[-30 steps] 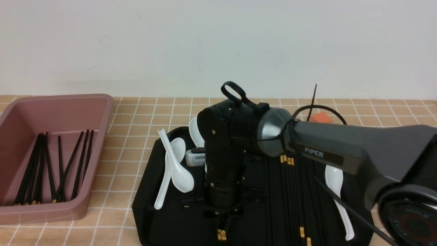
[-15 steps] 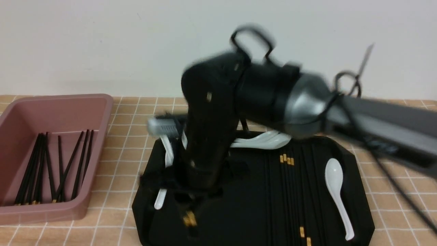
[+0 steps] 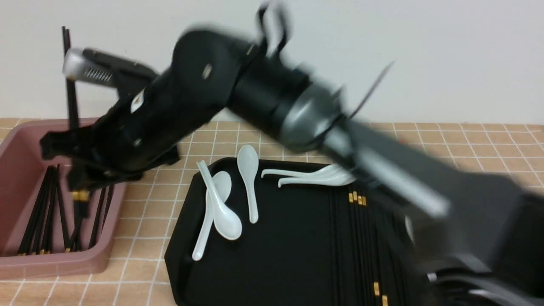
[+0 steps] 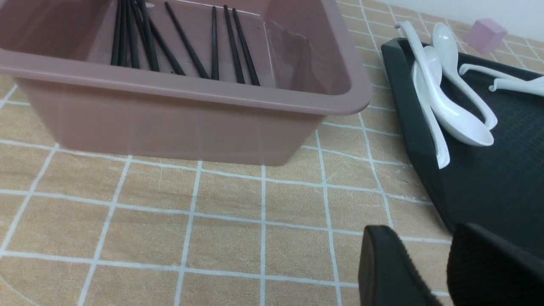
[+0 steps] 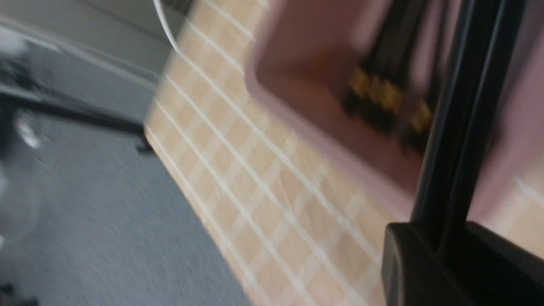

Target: On brown tablecloth take chopsticks from black tray and put them in box.

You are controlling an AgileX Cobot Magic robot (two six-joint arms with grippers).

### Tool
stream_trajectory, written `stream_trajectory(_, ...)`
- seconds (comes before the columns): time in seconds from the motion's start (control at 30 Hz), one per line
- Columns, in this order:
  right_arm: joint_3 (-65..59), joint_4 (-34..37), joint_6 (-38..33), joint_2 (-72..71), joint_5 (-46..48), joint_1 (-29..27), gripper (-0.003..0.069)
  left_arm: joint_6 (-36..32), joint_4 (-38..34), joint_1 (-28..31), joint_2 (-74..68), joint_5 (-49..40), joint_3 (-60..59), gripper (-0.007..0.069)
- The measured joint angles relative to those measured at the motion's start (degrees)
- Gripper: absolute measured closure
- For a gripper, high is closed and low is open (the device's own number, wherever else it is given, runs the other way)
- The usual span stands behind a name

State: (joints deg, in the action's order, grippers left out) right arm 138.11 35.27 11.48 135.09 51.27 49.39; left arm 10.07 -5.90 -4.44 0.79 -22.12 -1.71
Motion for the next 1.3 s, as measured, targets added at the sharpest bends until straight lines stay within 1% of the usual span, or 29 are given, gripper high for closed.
stream_trajectory(0.03,0.9,3.6,-3.44,3.0,-5.26,0.0,0.0516,0.0,0.0,0.0,0.0,0.0,0.0,0.0386)
stream_trajectory(0.1,1.24,7.21,-6.61,5.21,-9.59,0.0,0.0516,0.0,0.0,0.0,0.0,0.0,0.0,0.0386)
stream_trajectory(0.27,1.42,21.96,-19.6,10.94,-19.33,-0.05,0.0516,0.0,0.0,0.0,0.0,0.0,0.0,0.0386)
stream_trajectory(0.33,1.42,25.66,-22.16,12.18,-21.25,-0.05,0.0516,0.0,0.0,0.0,0.0,0.0,0.0,0.0386)
stream_trajectory(0.4,1.46,27.58,-23.3,13.11,-22.14,-0.05,0.0513,0.0,0.0,0.0,0.0,0.0,0.0,0.0386)
stream_trajectory(0.47,1.46,28.0,-23.97,13.78,-21.99,-0.1,0.0483,0.0,0.0,0.0,0.0,0.0,0.0,0.0386)
stream_trajectory(0.53,1.48,28.08,-24.16,14.17,-21.57,-0.1,0.0436,0.0,0.0,0.0,0.0,0.0,0.0,0.0386)
stream_trajectory(0.6,1.53,27.64,-24.17,14.25,-20.32,-0.1,0.0356,0.0,0.0,0.0,0.0,0.0,0.0,0.0386)
stream_trajectory(0.63,1.53,26.72,-24.22,14.25,-19.17,-0.1,0.03,0.0,0.0,0.0,0.0,0.0,0.0,0.0386)
stream_trajectory(0.67,1.53,25.7,-24.22,14.14,-17.74,-0.1,0.026,0.0,0.0,0.0,0.0,0.0,0.0,0.0386)
stream_trajectory(0.73,1.61,24.98,-24.35,14.14,-16.74,-0.1,0.0226,0.0,0.0,0.0,0.0,0.0,0.0,0.0386)
stream_trajectory(0.77,1.6,23.1,-24.33,14.01,-14.39,-0.1,0.0183,0.0,0.0,0.0,0.0,0.0,0.0,0.0386)
stream_trajectory(0.83,1.6,21.5,-24.33,13.57,-12.02,-0.15,0.0158,0.0,0.0,0.0,0.0,0.0,0.0,0.0386)
stream_trajectory(0.9,1.6,19.44,-24.33,12.62,-8.65,-0.28,0.0158,0.0,0.0,0.0,0.0,0.0,0.0,0.0386)
stream_trajectory(0.93,1.68,18.26,-24.33,11.69,-6.52,-0.43,0.0168,0.0,0.0,0.0,0.0,0.0,0.0,0.0386)
stream_trajectory(1.0,2.36,15.72,-24.07,9.61,-1.33,-0.94,0.0216,0.0,0.0,0.0,0.0,0.0,0.0,0.0386)
stream_trajectory(1.03,2.88,14.6,-23.52,8.17,1.02,-1.43,0.0252,0.0,0.0,0.0,0.0,0.0,0.0,0.0386)
stream_trajectory(1.07,3.98,12.51,-22.08,6.21,5.41,-2.13,0.0317,0.0,0.0,0.0,0.0,0.0,0.0,0.0386)
stream_trajectory(1.1,4.17,12.17,-22.08,5.85,6.06,-2.26,0.0317,0.0,0.0,0.0,0.0,0.0,0.0,0.0386)
stream_trajectory(1.13,6.02,9.51,-20.06,2.43,12.34,-3.66,0.0419,0.0,0.0,0.0,0.0,0.0,0.0,0.0386)
stream_trajectory(1.2,7.14,7.67,-19.03,0.42,15.61,-4.54,0.0481,0.0,0.0,0.0,0.0,0.0,0.0,0.0386)
stream_trajectory(1.23,8.46,4.64,-17.58,-2.89,18.39,-5.88,0.0581,0.0,0.0,0.0,0.0,0.0,0.0,0.0386)
stream_trajectory(1.27,8.83,2.67,-16.38,-5.11,19.24,-6.7,0.063,0.0,0.0,0.0,0.0,0.0,0.0,0.0386)
stream_trajectory(1.3,9.06,0.62,-15.06,-7.39,19.72,-7.39,0.0659,0.0,-0.07,0.0,0.0,0.0,0.0,0.0386)
